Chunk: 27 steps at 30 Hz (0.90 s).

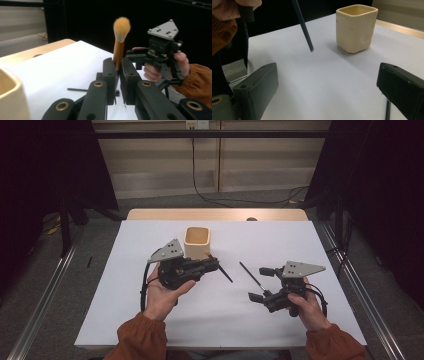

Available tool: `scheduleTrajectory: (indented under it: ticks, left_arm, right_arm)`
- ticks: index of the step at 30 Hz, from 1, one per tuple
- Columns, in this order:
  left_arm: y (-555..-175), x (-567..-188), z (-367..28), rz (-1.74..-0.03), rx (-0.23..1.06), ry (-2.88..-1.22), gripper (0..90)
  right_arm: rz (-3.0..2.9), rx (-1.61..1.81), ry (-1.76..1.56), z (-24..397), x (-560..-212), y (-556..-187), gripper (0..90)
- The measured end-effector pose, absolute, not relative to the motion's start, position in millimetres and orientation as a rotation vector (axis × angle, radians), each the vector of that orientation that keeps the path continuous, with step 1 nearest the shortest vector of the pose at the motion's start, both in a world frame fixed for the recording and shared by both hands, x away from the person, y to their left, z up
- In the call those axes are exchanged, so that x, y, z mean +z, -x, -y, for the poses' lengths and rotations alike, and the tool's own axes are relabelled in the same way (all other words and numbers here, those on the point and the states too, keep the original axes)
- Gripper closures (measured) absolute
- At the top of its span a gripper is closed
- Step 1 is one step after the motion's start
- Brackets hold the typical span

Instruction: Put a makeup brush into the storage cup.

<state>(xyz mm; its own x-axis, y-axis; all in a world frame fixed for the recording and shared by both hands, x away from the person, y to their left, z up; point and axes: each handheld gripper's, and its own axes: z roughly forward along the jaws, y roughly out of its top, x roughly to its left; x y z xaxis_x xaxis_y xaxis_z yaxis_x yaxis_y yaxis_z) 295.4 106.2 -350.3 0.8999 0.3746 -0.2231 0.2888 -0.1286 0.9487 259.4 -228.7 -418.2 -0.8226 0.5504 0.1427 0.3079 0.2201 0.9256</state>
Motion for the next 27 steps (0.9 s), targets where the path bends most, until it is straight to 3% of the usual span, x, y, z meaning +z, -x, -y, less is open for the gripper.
scheduleTrajectory:
  ticks: [27]
  left_arm:
    - [-310.8, -336.7, -140.3, -0.577, 0.172, -1.718, 83.7]
  right_arm:
    - [-2.193, 1.574, -0.927, 254.0, -424.8, -238.9, 0.8]
